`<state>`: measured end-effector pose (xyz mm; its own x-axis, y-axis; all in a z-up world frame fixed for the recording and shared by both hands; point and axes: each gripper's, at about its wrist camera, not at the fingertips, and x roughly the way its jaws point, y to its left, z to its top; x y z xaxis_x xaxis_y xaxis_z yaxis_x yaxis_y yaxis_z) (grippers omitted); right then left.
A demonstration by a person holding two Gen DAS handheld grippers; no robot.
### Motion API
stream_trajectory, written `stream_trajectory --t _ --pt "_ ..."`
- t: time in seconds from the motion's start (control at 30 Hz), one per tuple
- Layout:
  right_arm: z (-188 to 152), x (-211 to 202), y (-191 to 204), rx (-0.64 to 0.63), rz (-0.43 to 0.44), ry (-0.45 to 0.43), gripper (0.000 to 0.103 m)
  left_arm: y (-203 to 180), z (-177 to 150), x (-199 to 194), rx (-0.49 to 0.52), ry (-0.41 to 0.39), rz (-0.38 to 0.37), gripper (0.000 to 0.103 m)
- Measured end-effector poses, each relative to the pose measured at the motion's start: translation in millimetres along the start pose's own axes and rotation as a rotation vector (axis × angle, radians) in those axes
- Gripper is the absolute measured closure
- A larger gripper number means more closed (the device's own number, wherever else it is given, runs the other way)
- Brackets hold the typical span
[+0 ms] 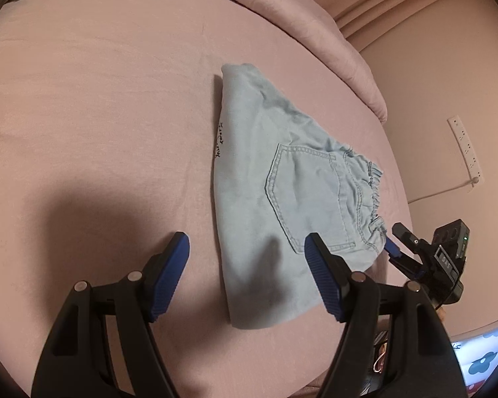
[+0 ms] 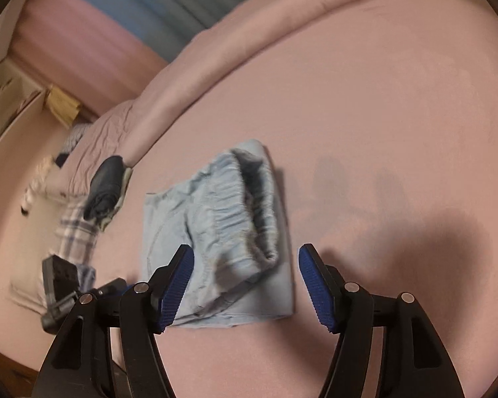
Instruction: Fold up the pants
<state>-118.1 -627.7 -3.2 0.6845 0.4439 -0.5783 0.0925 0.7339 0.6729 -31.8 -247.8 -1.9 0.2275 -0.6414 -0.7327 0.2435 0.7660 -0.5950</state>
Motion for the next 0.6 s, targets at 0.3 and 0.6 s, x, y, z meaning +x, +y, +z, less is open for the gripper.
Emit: stream_trajectory --t 0.3,0.6 --pt "-1 22 -3 0.038 0.062 0.084 0.037 -5 3 10 0.044 0.02 0.034 0.031" --pt "8 37 6 -0.014 0.052 0.127 0.035 -6 9 17 0.063 0.03 0.03 0.031"
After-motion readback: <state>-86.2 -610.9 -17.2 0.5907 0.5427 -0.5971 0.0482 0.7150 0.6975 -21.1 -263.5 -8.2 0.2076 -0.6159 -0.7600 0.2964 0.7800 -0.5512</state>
